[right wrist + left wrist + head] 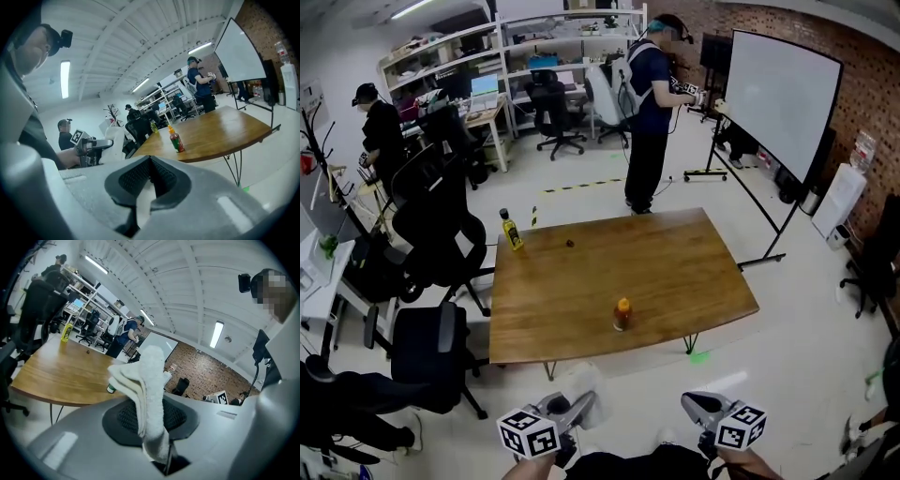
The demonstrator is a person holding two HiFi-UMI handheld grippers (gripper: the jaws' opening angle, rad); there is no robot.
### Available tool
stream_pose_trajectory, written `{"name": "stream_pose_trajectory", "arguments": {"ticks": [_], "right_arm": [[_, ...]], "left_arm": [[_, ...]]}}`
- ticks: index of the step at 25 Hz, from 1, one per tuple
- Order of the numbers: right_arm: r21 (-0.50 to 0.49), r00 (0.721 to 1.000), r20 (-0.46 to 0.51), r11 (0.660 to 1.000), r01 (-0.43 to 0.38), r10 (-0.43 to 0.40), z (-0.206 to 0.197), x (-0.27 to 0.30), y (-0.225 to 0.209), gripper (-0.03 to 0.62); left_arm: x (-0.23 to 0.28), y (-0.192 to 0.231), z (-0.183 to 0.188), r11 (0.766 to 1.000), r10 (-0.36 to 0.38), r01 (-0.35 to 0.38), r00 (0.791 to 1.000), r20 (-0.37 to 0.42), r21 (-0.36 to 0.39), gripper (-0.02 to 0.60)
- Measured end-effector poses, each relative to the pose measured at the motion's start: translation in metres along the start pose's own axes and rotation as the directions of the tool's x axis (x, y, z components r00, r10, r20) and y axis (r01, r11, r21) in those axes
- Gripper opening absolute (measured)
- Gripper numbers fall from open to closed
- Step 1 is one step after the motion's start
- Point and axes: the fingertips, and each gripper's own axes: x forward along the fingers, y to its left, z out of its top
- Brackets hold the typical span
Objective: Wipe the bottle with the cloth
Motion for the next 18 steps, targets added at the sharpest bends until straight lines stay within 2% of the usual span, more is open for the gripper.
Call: {"name": "stream_pose_trajectory", "arguments": {"ticks": [6, 12, 18], "right_arm": [[-0.031, 0.999, -0.032, 0.999, -0.036, 0.035, 0.003, 0.000, 0.003, 0.002], [-0.050, 0.996, -0.032, 0.995, -0.082, 0.081, 0.012, -0.003, 0.001, 0.002], [-0.071, 0.990, -0.035, 0.988, -0.139, 0.137, 0.017, 0.008, 0.004, 0.002]], "left_arm": [[-0.005, -0.005, -0.005, 0.998, 0.046, -0.044, 0.998, 0.039, -0.053, 0.100], [0.004, -0.020, -0.007, 0.996, 0.072, -0.067, 0.995, 0.074, -0.066, 0.100], [0.012, -0.023, -0.014, 0.993, 0.094, -0.089, 0.993, 0.070, -0.077, 0.100]]}}
